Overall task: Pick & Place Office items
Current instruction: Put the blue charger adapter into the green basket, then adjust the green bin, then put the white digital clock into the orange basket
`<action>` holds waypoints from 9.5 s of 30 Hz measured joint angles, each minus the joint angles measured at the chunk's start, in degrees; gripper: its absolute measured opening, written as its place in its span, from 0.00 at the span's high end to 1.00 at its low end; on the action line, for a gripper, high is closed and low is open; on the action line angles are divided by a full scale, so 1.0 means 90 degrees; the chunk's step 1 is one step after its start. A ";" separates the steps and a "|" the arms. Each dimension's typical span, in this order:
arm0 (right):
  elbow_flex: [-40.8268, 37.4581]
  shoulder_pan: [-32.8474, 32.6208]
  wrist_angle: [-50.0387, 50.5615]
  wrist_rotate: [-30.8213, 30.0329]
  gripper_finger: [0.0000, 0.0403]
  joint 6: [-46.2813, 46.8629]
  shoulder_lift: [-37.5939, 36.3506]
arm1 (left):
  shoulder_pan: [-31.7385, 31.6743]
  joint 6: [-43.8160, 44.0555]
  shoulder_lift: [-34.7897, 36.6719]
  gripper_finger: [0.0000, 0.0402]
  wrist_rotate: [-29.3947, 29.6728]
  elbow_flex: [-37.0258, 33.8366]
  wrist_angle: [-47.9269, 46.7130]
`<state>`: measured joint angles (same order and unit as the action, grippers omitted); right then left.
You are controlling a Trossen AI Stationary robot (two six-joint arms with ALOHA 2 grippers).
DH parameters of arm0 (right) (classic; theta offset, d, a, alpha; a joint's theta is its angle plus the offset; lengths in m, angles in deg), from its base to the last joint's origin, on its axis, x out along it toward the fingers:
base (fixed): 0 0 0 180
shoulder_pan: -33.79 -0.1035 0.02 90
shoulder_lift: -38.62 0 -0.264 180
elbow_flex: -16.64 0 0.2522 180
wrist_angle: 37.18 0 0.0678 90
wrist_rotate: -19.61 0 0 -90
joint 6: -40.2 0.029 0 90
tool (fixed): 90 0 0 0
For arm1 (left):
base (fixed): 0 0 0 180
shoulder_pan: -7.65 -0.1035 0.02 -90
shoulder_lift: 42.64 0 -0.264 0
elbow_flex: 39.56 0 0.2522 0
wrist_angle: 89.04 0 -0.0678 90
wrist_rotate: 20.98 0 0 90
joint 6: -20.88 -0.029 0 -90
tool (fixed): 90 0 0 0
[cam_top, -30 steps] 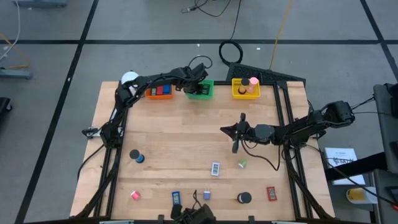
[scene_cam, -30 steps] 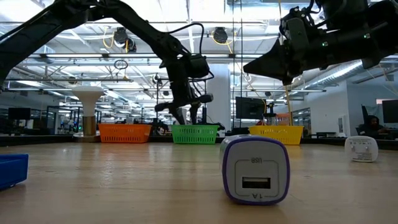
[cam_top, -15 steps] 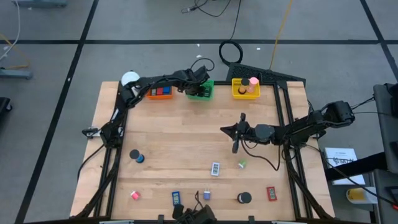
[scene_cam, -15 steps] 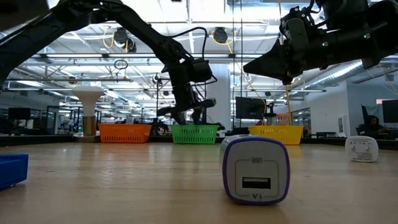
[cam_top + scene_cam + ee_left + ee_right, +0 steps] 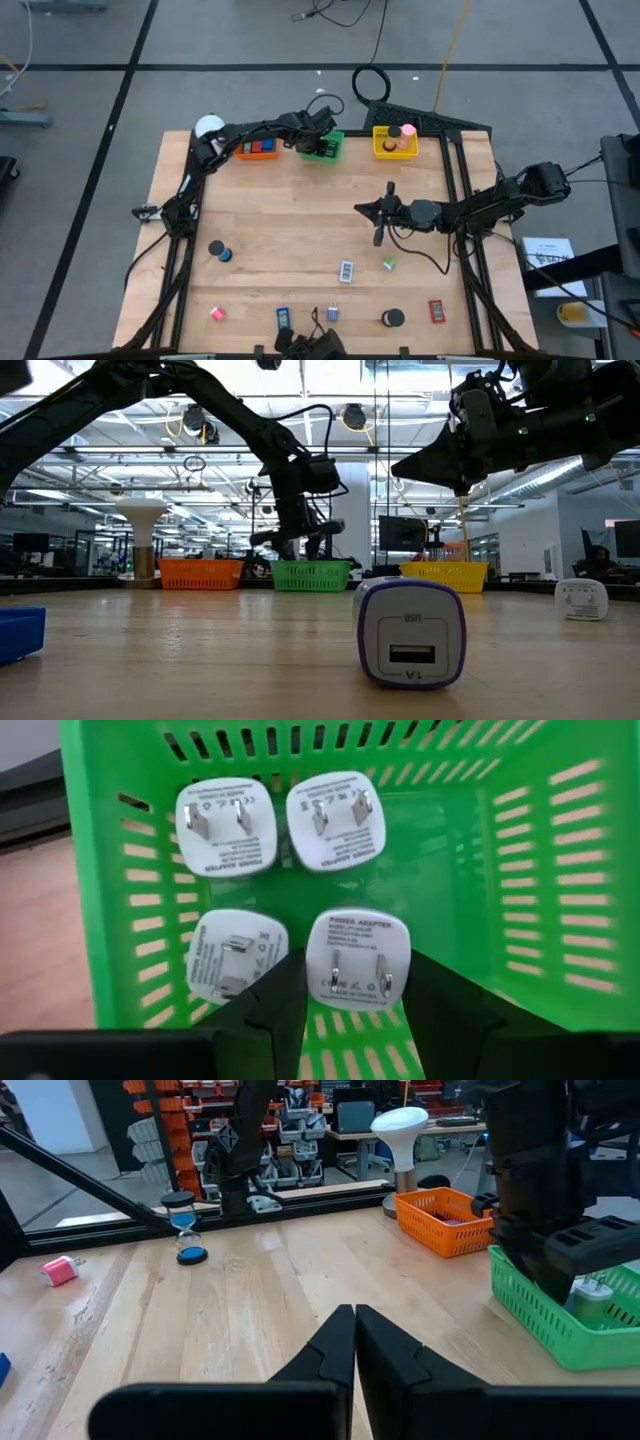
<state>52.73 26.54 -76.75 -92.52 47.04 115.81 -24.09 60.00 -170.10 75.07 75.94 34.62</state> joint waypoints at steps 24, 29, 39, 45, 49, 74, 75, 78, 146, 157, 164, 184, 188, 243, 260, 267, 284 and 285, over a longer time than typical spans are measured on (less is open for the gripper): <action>0.0000 0.0000 0.0003 0.0002 0.99 -0.0001 0.0000 | -0.0020 -0.0771 0.0002 0.41 0.0330 0.0938 -0.0905; 0.0000 0.0000 0.0004 0.0007 0.99 -0.0001 0.0000 | 0.0064 -0.1678 0.0010 0.42 0.0381 0.1665 -0.1615; 0.0000 0.0000 0.0113 0.0175 0.99 -0.0074 0.0000 | 0.1041 -0.5295 0.0029 0.76 -0.0724 0.1348 -0.2116; -0.0002 0.0002 0.0195 0.0172 0.99 -0.0074 0.0000 | 0.1069 -0.5129 0.0012 0.96 -0.0614 0.0478 -0.0712; -0.0002 0.0002 0.0195 0.0172 0.99 -0.0074 0.0000 | 0.0915 -0.4747 0.0010 0.98 -0.0294 0.0257 -0.0245; -0.0005 0.0002 0.0195 0.0151 0.99 -0.0072 0.0000 | 0.0815 -0.4172 0.0232 0.98 0.0445 0.0248 0.0424; -0.0005 0.0002 0.0204 0.0153 0.99 -0.0065 0.0000 | 0.0853 -0.4183 0.0369 0.99 0.0583 0.0247 0.0426; -0.0010 -0.0012 0.0290 0.0152 0.99 -0.0052 0.0000 | 0.1014 -0.4185 0.0821 0.99 0.0647 -0.0058 0.0571; 0.3861 -0.2174 1.2004 0.0736 0.99 0.8844 0.0067 | 0.2965 -0.3203 0.4782 0.95 0.1336 -1.0066 1.2185; 0.3995 -0.3077 1.2167 0.2111 0.99 1.0274 0.0929 | 0.2965 -0.3203 0.4782 0.95 0.1336 -1.0064 1.2185; 0.4634 -0.2839 1.2101 0.1962 0.99 0.9830 0.1224 | 0.2967 -0.3203 0.4779 0.95 0.1333 -1.0060 1.2188; 0.6453 -0.1171 1.1930 0.2297 0.78 0.4211 0.3157 | 0.2966 -0.3201 0.4779 0.95 0.1328 -1.0059 1.2188; 0.6453 -0.1103 1.1898 0.2302 0.66 0.2387 0.3155 | 0.2967 -0.3201 0.4779 0.95 0.1328 -1.0059 1.2187; 0.6424 -0.0071 0.8660 0.3240 0.66 -0.3042 0.4189 | 0.2966 -0.3201 0.4779 0.95 0.1328 -1.0061 1.2188; 0.6432 0.1944 0.6572 0.2485 0.62 -0.0061 0.4608 | 0.2968 -0.3201 0.4779 0.95 0.1324 -1.0061 1.2188; 0.6433 0.2101 0.5992 0.2602 0.62 -0.0047 0.4947 | 0.2968 -0.3201 0.4779 0.95 0.1325 -1.0060 1.2222; 0.6049 0.2550 0.6391 0.2635 0.46 -0.1564 0.3401 | 0.2828 -0.2988 0.4824 0.95 0.1282 -1.0006 1.2216; 0.5837 0.2631 0.6229 0.2637 0.50 -0.1589 0.3282 | 0.2754 -0.2818 0.4918 0.95 0.1287 -1.0006 1.2205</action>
<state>105.26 50.22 -20.70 -68.79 32.73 145.35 0.69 34.63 -125.84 86.65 -14.11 144.47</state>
